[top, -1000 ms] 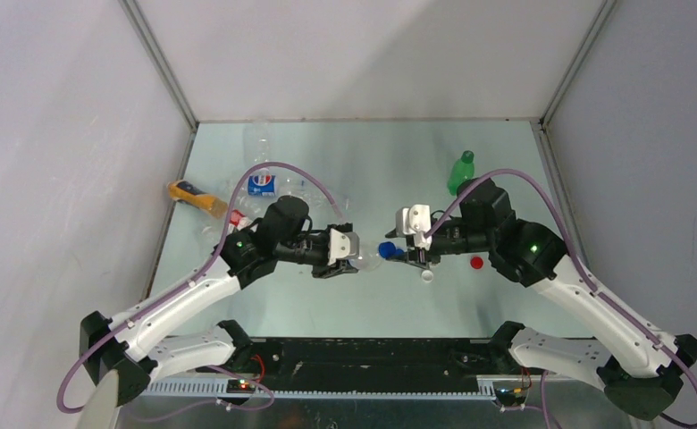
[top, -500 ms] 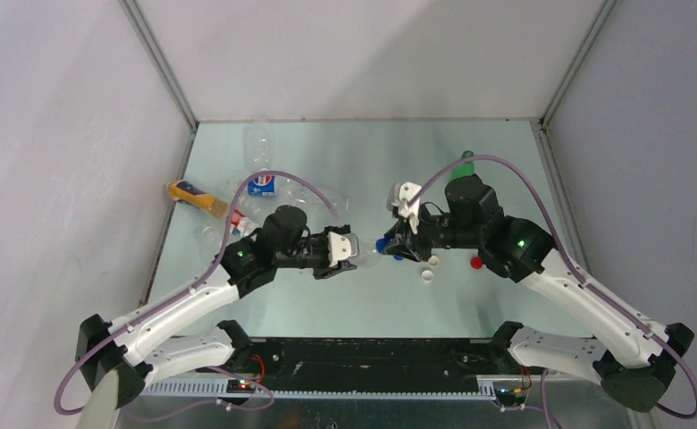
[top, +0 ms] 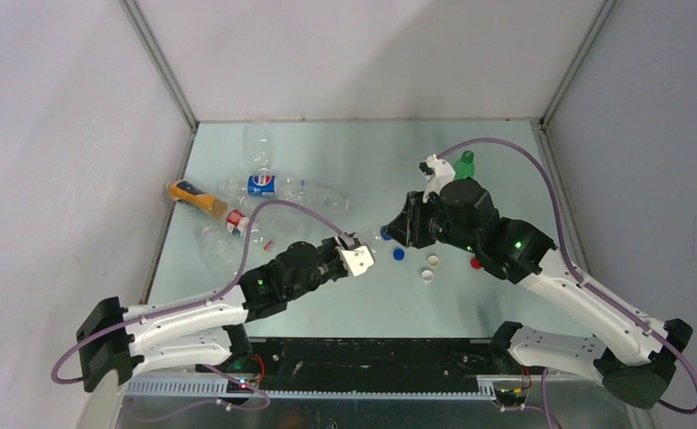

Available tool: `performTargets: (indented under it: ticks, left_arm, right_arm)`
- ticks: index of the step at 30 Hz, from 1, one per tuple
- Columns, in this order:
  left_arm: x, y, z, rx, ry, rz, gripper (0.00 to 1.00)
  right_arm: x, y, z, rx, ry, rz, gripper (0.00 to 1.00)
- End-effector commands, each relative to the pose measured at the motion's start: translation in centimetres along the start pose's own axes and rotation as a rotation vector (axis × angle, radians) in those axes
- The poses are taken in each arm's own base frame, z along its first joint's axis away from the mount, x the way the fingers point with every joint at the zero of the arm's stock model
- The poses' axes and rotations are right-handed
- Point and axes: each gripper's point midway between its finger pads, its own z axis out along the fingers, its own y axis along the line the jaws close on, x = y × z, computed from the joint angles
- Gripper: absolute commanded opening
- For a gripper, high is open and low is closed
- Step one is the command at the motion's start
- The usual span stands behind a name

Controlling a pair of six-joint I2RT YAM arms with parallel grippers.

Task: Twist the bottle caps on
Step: Screw the bottle cap onto the plastic bottle.

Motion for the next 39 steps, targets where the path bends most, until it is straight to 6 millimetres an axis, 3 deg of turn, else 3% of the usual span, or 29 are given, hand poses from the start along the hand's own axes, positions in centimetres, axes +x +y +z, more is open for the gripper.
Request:
performTargets:
  ticks: [1,2,3,5,7,9,10,12,17,30,39]
  left_arm:
    - [-4.6,4.3,-0.5,-0.191,-0.142,-0.04,0.1]
    - [-4.7,4.4,-0.6,-0.179,-0.141,-0.048,0.09]
    - [-3.8,3.9,-0.5,-0.136,-0.112,-0.064,0.09]
    - [-3.3,3.5,-0.6,-0.068,-0.097,-0.096,0.08]
    - [-3.2,2.6,-0.9,0.039,-0.096,-0.104,0.08]
    - [-3.0,1.5,-1.3,0.15,-0.087,-0.103,0.1]
    - [-3.4,1.7,-1.5,0.173,-0.09,-0.101,0.11]
    - [-3.8,0.3,-2.1,0.293,-0.104,-0.095,0.11]
    - [-4.5,-1.0,-3.0,0.417,-0.096,-0.072,0.11]
    - [-5.4,-1.9,-3.4,0.498,-0.121,-0.057,0.11]
    - [-5.9,-1.7,-3.4,0.495,-0.139,-0.048,0.11]
  right_arm:
    - [-3.6,1.4,-1.1,-0.062,-0.16,-0.095,0.27]
    - [-4.2,0.9,-1.6,-0.058,-0.185,-0.204,0.34]
    - [-4.1,1.7,-2.6,-0.124,-0.182,-0.265,0.47]
    - [-4.4,2.3,-4.1,-0.201,-0.2,-0.417,0.61]
    - [-4.0,2.8,-5.3,-0.283,-0.201,-0.565,0.69]
    - [-3.6,2.6,-5.9,-0.327,-0.198,-0.719,0.71]
    - [-3.3,2.4,-6.0,-0.341,-0.193,-0.799,0.72]
    - [-2.4,2.9,-6.4,-0.409,-0.179,-0.9,0.72]
    - [-1.2,3.9,-6.5,-0.527,-0.168,-1.015,0.69]
    - [0.2,5.3,-5.6,-0.644,-0.107,-1.025,0.51]
    - [1.5,5.3,-5.5,-0.676,-0.039,-1.023,0.5]
